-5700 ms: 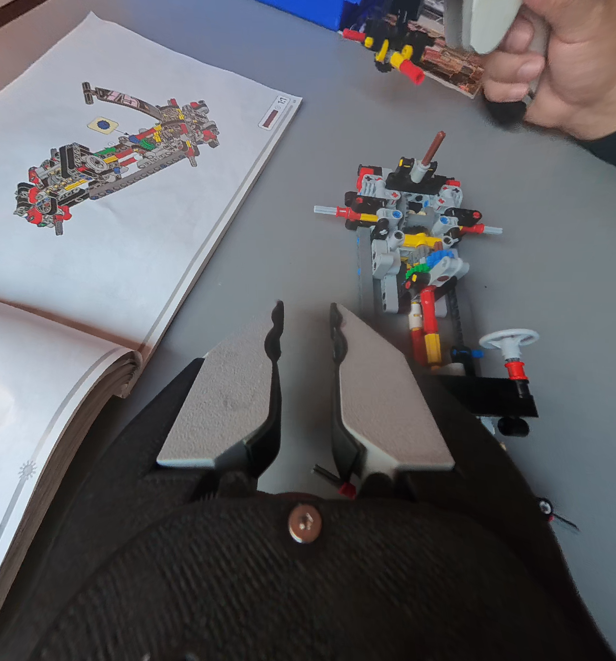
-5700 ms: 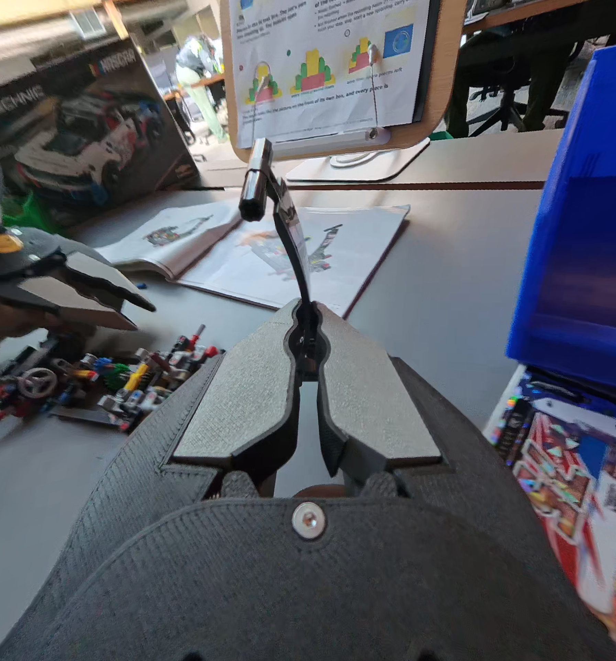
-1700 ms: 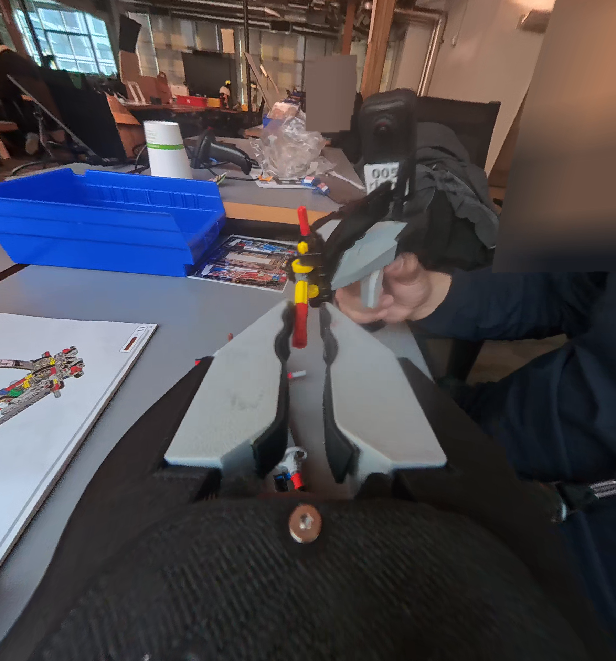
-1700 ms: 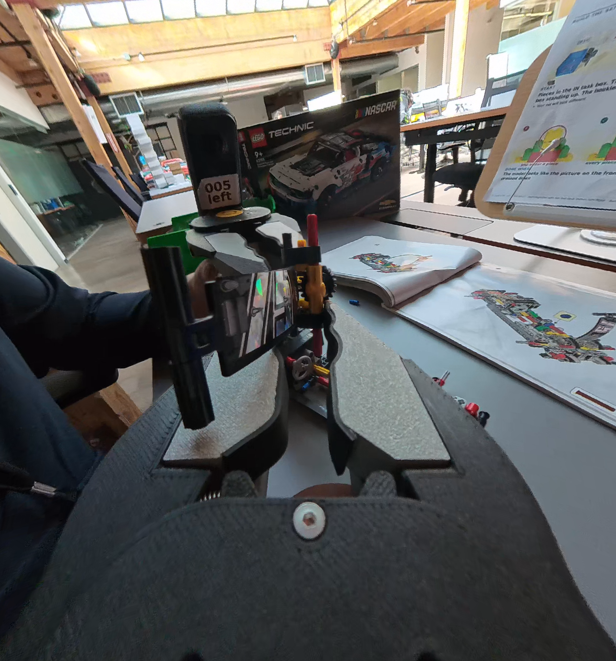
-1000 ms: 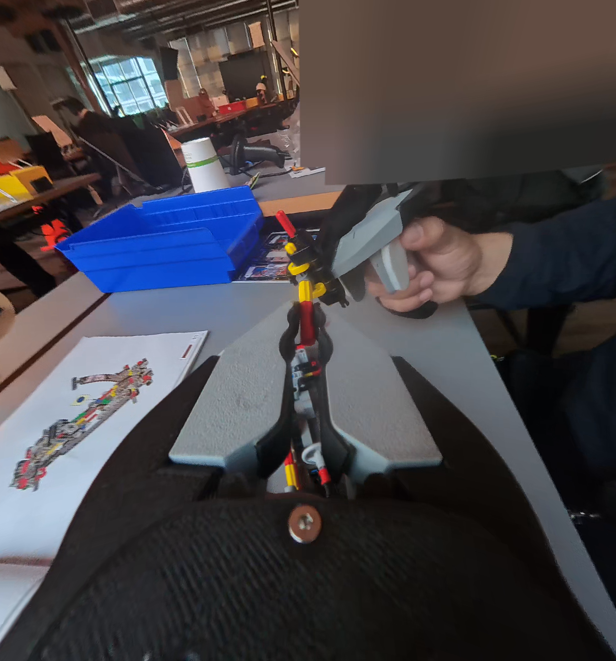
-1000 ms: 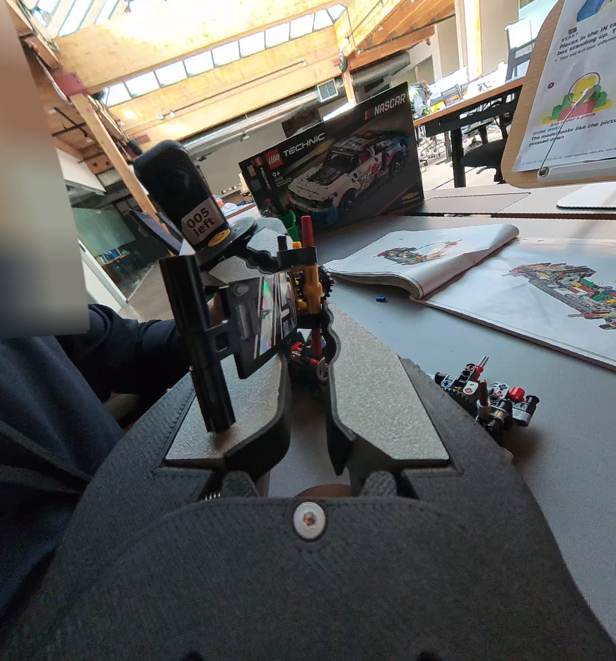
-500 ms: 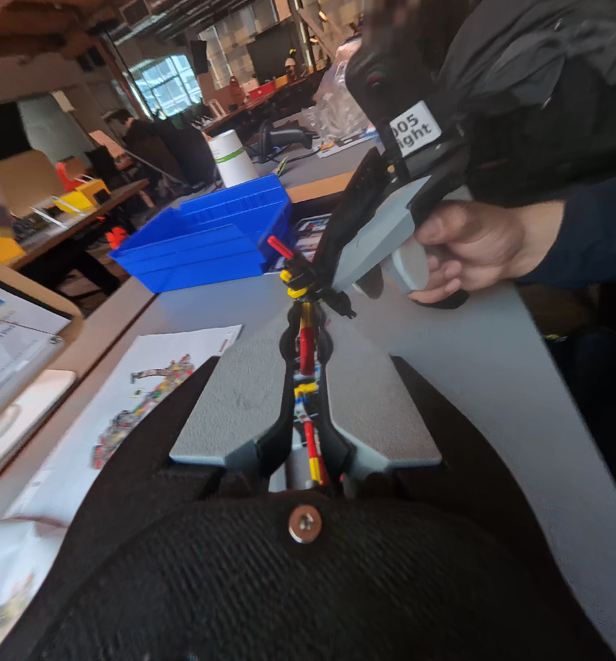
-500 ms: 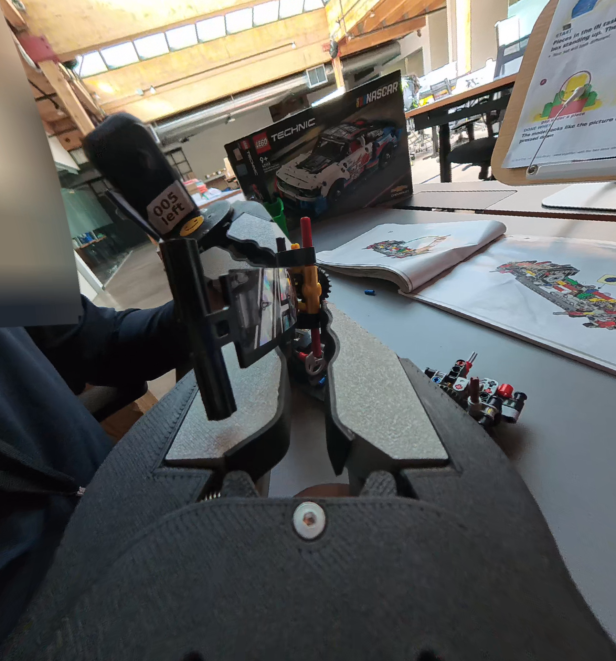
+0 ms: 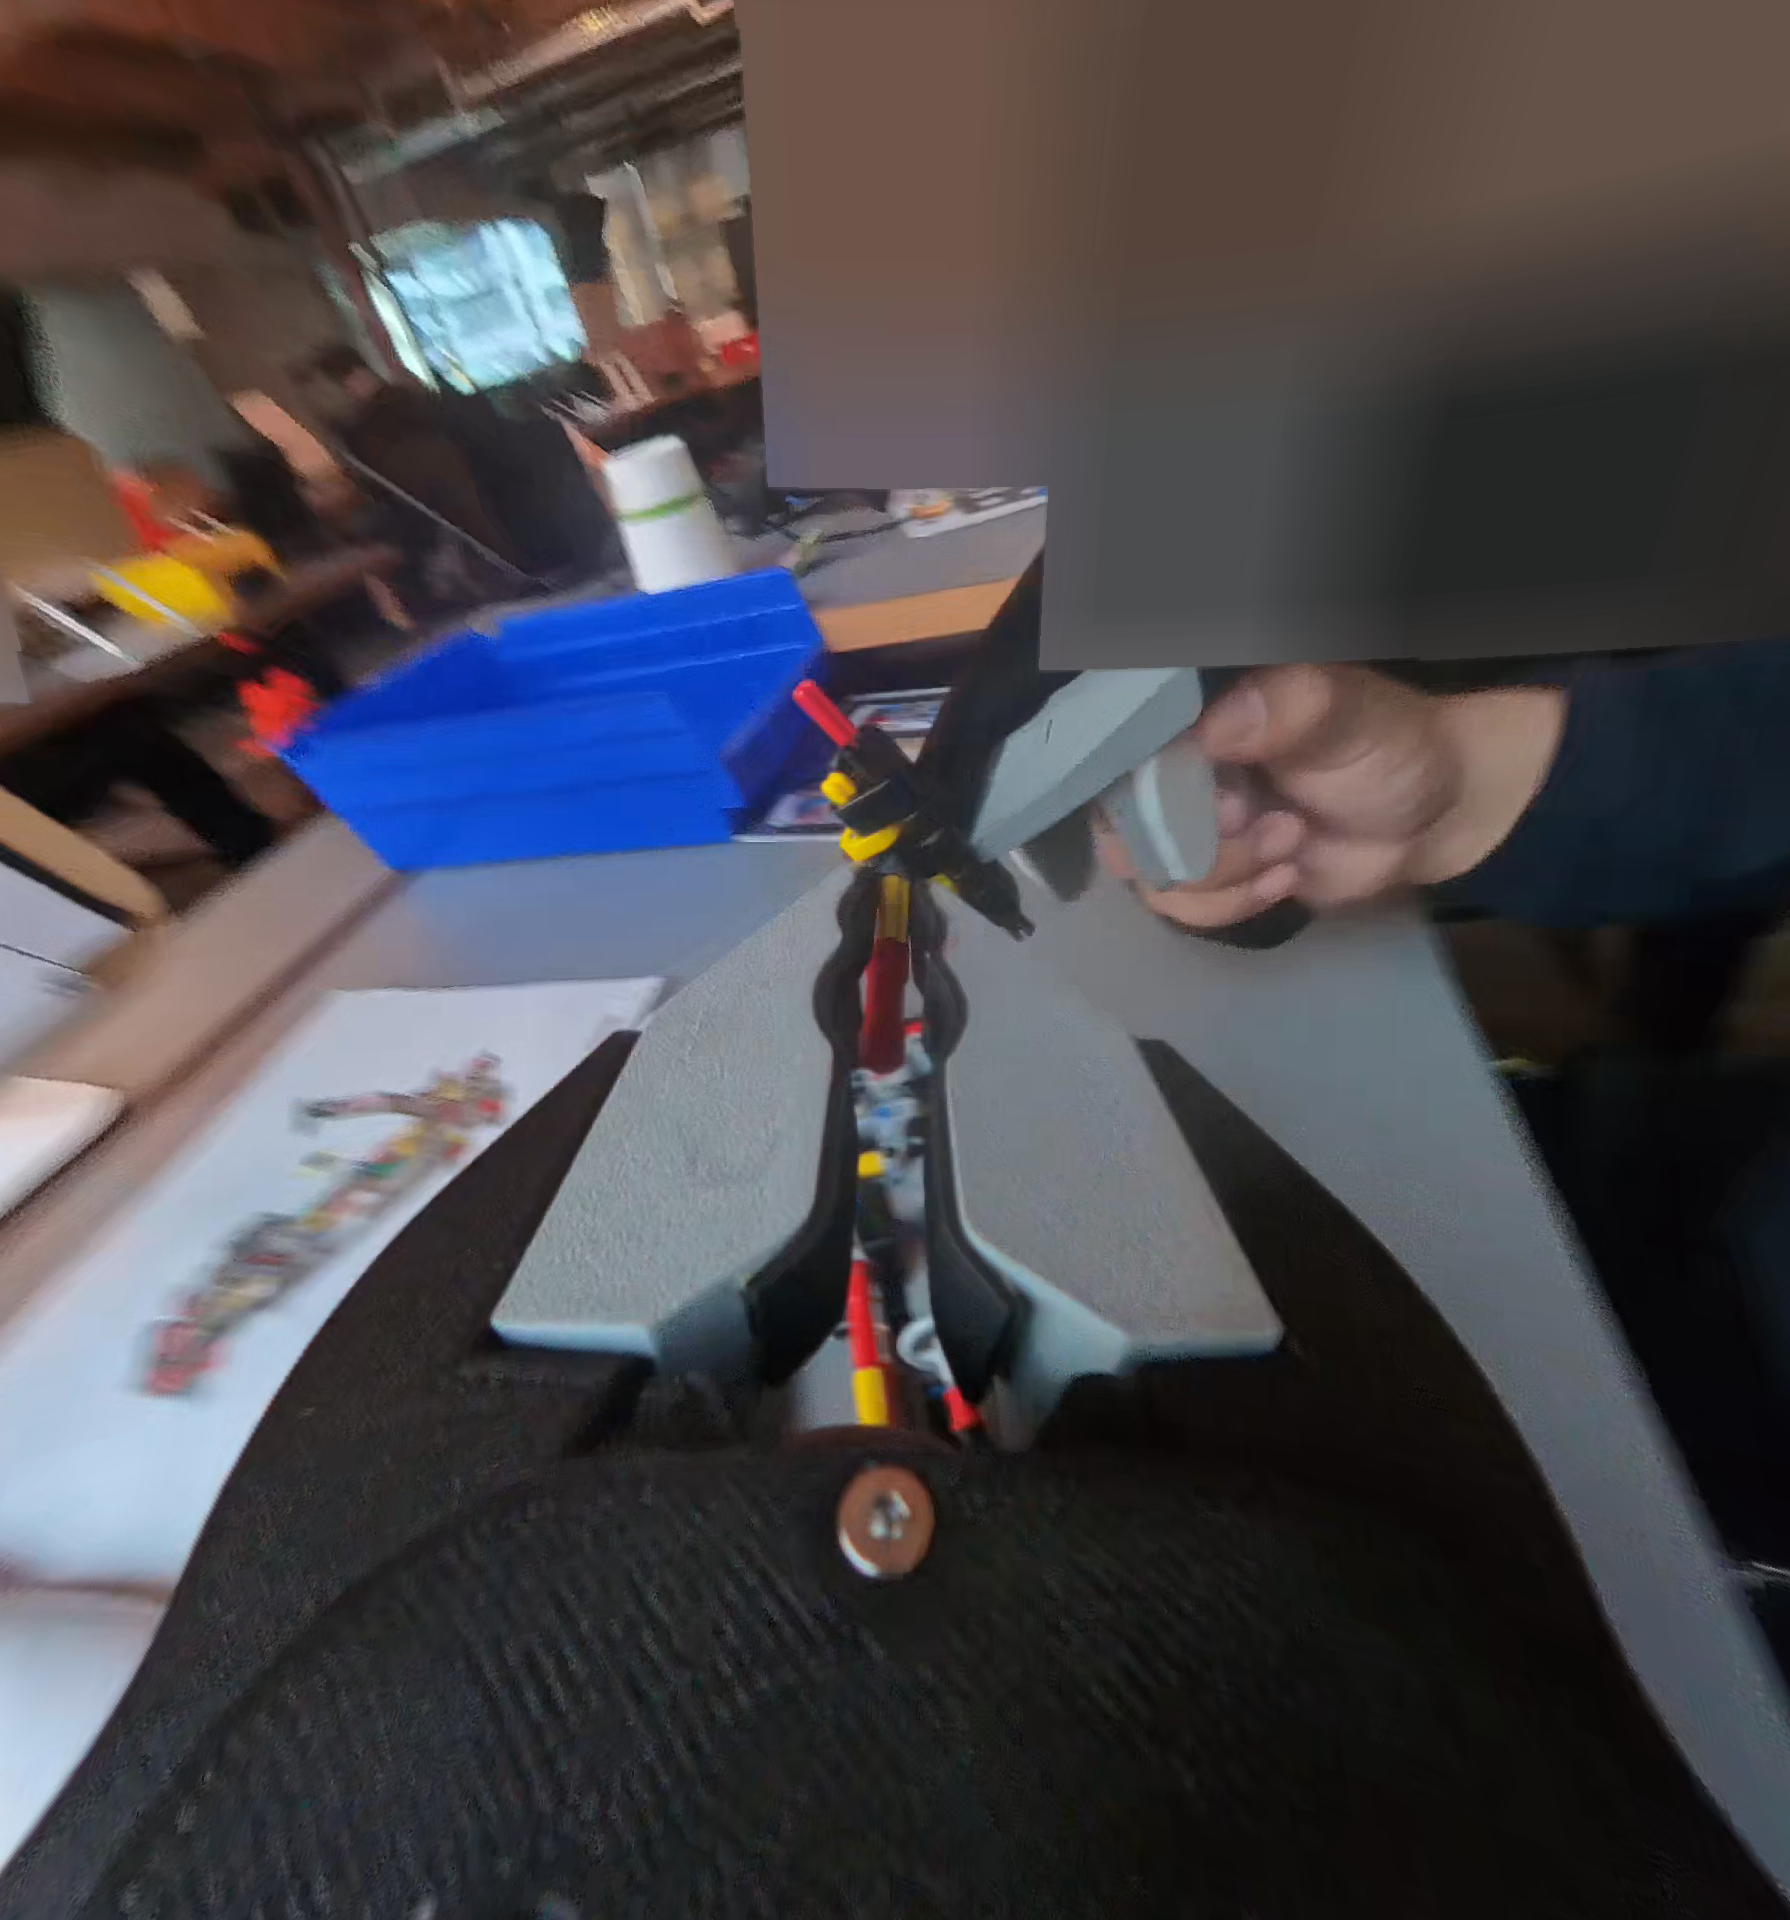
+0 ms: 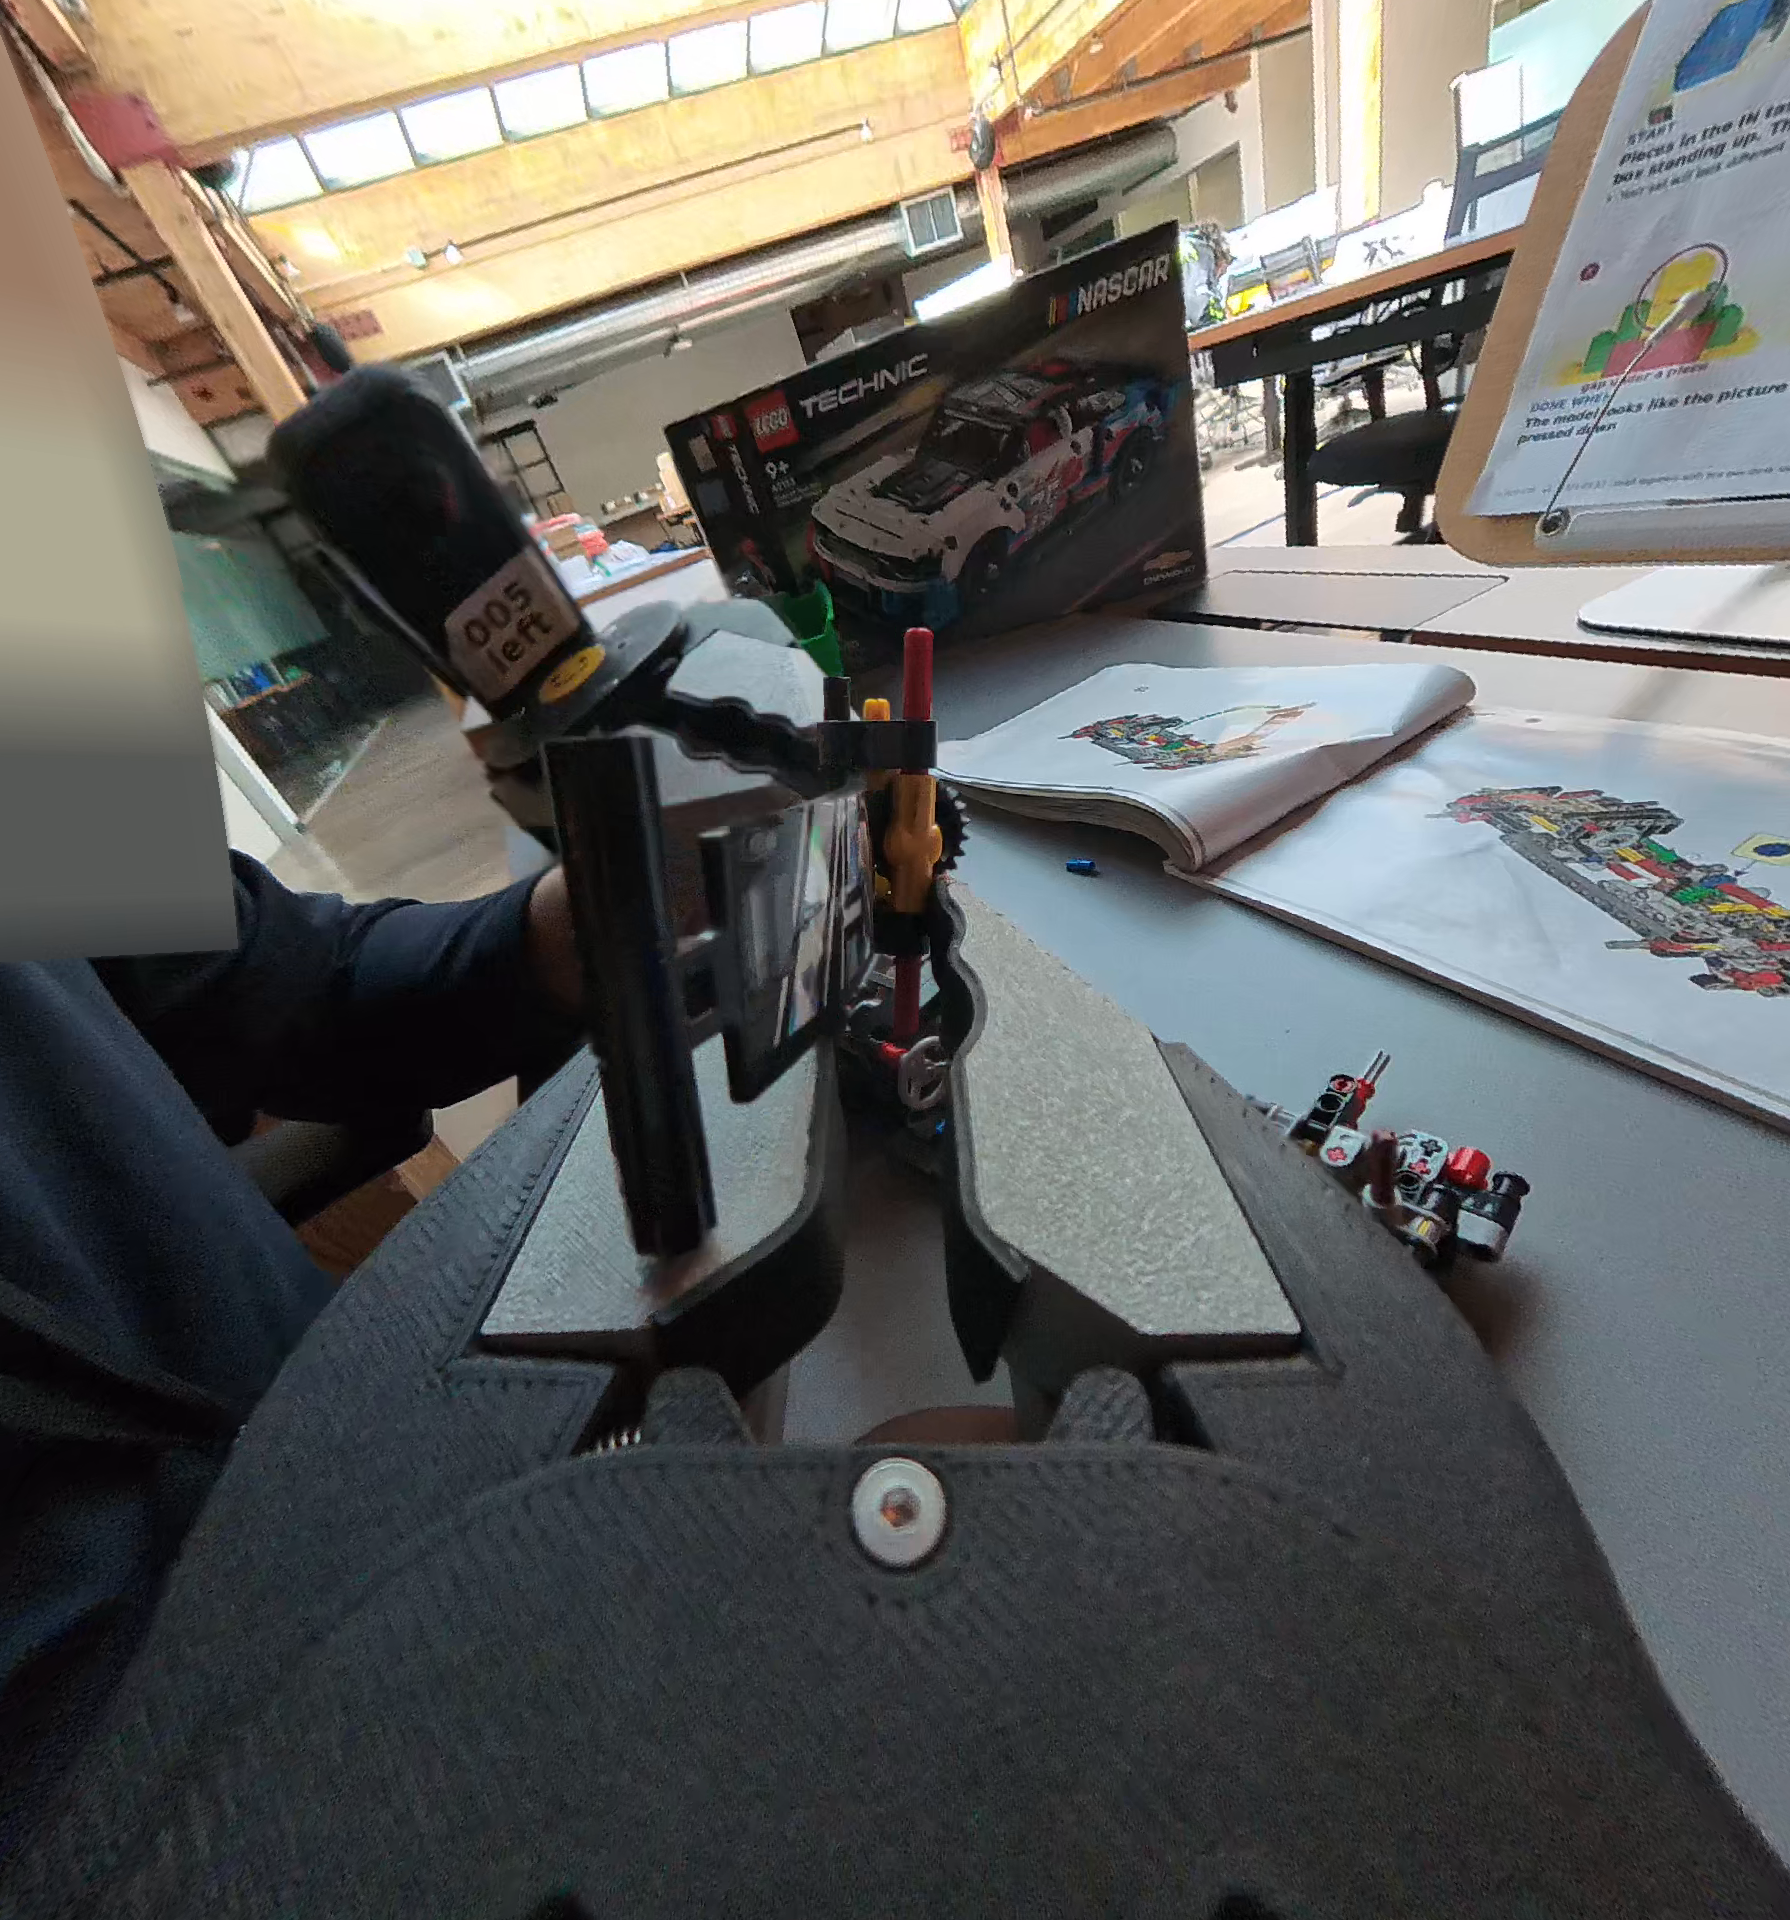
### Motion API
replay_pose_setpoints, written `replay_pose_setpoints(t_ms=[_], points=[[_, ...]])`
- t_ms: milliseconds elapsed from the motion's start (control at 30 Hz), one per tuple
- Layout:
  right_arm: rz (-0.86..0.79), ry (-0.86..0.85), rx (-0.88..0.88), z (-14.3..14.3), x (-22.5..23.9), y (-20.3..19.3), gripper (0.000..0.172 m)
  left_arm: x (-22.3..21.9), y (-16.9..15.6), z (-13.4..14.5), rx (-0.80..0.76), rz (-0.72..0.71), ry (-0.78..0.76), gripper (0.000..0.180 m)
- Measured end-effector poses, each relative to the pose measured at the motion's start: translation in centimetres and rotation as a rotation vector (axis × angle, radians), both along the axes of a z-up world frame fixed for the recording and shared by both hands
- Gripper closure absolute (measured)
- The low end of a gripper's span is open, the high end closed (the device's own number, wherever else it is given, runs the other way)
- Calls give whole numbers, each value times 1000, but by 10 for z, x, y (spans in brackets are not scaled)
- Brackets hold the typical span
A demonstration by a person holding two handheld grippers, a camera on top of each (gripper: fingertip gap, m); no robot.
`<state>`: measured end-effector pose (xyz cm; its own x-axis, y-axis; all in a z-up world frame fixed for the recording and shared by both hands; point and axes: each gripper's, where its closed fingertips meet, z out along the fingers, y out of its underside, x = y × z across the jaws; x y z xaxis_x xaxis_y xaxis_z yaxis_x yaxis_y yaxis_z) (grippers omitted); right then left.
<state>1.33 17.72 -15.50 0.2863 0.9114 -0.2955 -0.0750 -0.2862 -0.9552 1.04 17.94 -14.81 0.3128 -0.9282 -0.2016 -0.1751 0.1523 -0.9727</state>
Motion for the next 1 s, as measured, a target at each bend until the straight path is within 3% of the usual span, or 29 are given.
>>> replay_pose_setpoints(t_ms=[167,267,333,467,733,867,933,1000], points=[[20,-22,11,-2,-4,-5,163,-5,-6,0,-539,-235,-174,178],[4,-24,39,0,-4,-5,163,-6,-6,4,-703,-295,-269,178],[-9,-33,46,0,-4,-4,163,-6,-4,3,-617,-255,-235,179],[-32,-8,5,1,4,4,162,-3,-7,-5,-105,-92,22,180],[-53,-18,-22,-8,12,11,162,-4,-10,9,-129,-89,-71,177],[-37,-63,14,-10,4,7,162,-1,7,-24,-193,10,84,159],[-34,-95,47,-10,-2,5,162,2,6,-30,-198,14,111,177],[-39,-131,90,-11,-4,4,162,0,7,-32,-185,13,130,177]])
